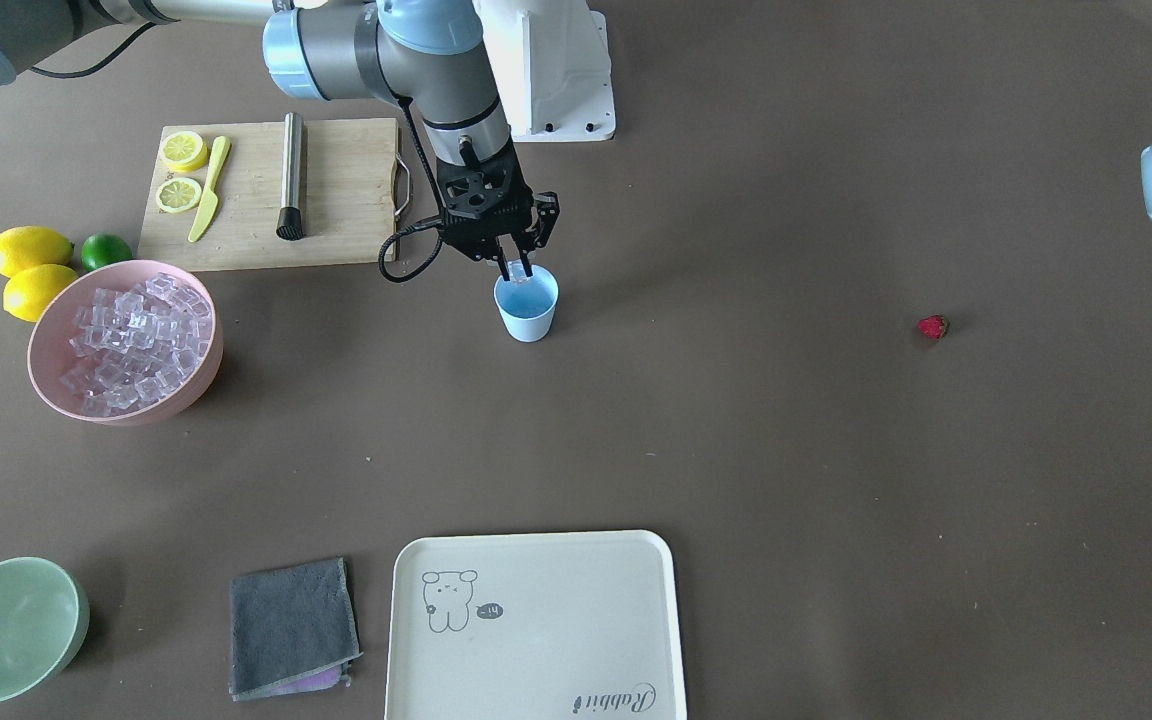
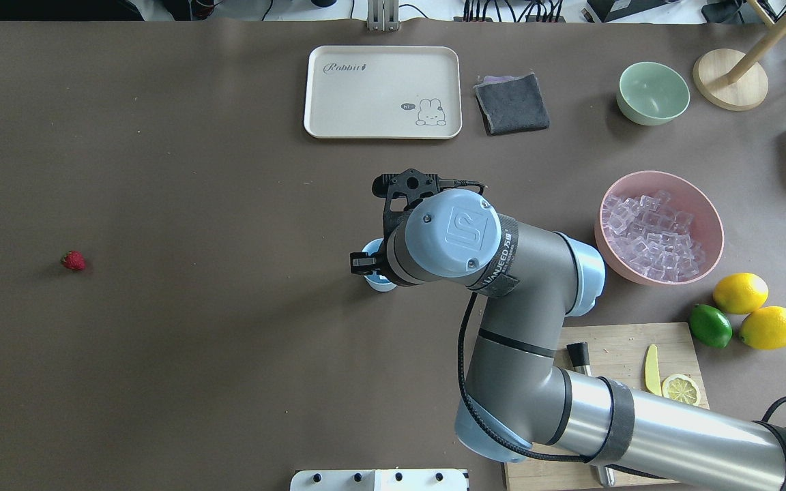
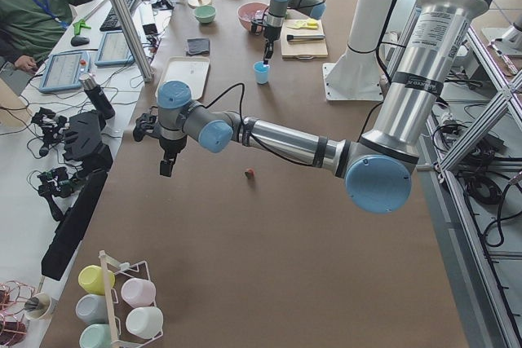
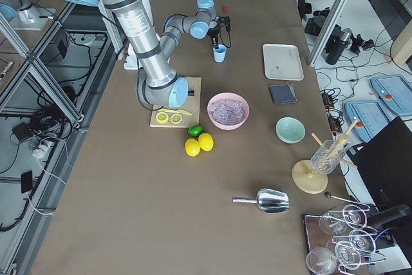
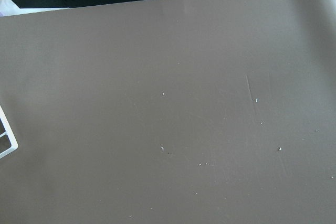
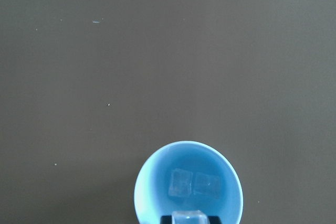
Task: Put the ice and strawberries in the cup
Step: 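Open the right gripper to drop the ice into the cup, then raise the right gripper away while the left gripper reaches for the strawberry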
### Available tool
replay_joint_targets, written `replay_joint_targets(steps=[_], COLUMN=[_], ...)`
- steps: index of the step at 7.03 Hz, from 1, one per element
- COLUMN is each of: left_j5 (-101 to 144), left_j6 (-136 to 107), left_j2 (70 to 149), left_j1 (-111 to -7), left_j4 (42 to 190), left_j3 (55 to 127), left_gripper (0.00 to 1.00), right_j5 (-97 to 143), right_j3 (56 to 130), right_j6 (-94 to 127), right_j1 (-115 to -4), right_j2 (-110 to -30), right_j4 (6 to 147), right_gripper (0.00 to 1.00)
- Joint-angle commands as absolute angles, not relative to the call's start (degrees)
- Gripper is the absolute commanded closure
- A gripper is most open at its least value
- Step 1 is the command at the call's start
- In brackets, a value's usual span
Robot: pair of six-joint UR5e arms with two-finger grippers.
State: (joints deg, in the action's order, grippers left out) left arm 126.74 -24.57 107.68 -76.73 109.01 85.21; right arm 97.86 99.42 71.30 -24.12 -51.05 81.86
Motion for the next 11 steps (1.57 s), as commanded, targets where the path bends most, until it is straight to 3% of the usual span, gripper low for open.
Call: replay_joint_targets(steps=[1, 4, 7, 11], left_j5=[126.7, 127.0, 127.8, 122.3], left_j6=[-24.5, -25.1, -31.4, -54.8], left_j2=[107.6, 106.8, 96.6, 86.8], left_j1=[-76.7, -76.7, -75.6, -61.6], left_j4=[109.1, 109.1, 109.2, 125.7], left_j3=[85.2, 87.0, 99.3, 105.2], left_gripper=[0.03, 0.02, 0.03, 0.02], right_j5=[97.7, 99.7, 113.3, 123.6], right_j3=[99.7, 103.1, 109.5, 110.2], right_j6=[72.2, 72.2, 70.9, 57.5], right_j1=[-24.1, -26.7, -37.5, -49.6], right_j2=[-51.0, -51.1, -55.4, -64.4], right_j4=[81.8, 83.2, 89.4, 88.9], right_gripper=[0.00, 0.00, 0.00, 0.00])
